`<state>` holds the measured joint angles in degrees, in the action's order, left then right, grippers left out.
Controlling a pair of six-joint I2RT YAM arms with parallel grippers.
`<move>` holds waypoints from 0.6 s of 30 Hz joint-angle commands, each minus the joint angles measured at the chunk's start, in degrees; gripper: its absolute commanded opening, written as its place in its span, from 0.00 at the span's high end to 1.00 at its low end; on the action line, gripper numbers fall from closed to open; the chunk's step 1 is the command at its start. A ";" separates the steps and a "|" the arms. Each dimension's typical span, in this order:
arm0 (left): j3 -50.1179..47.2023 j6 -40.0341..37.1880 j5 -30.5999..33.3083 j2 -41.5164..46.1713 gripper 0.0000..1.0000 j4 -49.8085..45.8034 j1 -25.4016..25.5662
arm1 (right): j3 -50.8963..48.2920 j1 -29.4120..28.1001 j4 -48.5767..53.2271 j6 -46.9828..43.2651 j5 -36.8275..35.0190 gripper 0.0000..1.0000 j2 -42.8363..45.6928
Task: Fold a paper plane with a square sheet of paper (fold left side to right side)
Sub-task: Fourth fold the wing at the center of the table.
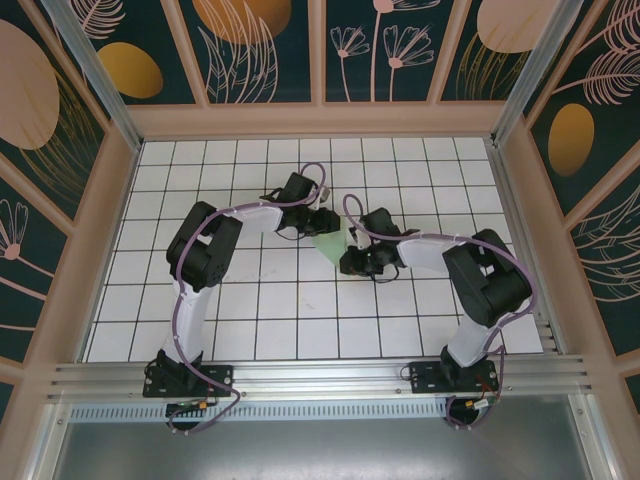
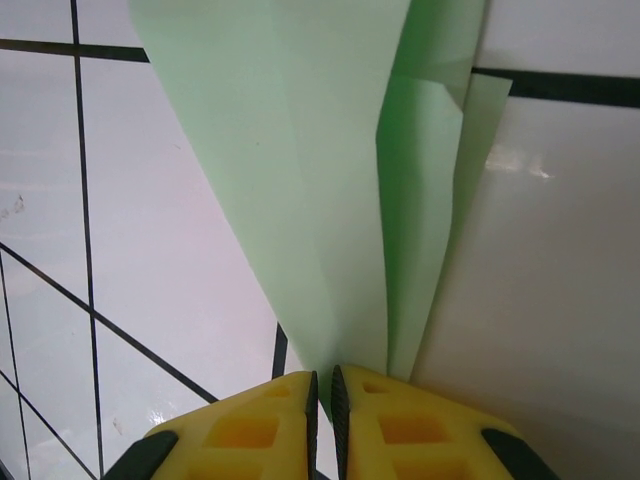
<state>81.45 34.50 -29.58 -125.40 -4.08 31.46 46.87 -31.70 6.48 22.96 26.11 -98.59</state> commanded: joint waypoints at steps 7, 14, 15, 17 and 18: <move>-1.27 -1.20 3.92 -3.97 0.65 -6.01 -0.40 | -4.48 -1.30 12.46 0.77 -1.76 0.83 1.37; -1.66 -1.06 3.77 -3.74 0.65 -5.70 -0.35 | -5.27 -1.39 13.33 -0.28 -1.47 0.83 2.53; -1.74 -0.94 3.70 -3.66 0.65 -5.55 -0.40 | -5.14 -1.39 13.45 -0.48 -1.33 0.83 2.53; -1.82 -0.84 3.52 -3.62 0.65 -5.33 -0.37 | -4.62 -1.37 13.71 -0.89 -1.21 0.83 3.00; -1.89 -0.76 3.48 -3.53 0.65 -5.24 -0.36 | -4.32 -1.31 13.94 -0.98 -1.42 0.83 3.43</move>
<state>81.49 34.52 -29.63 -125.40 -4.12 31.51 44.47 -32.05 8.49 22.83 25.08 -95.72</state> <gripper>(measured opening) 0.350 0.167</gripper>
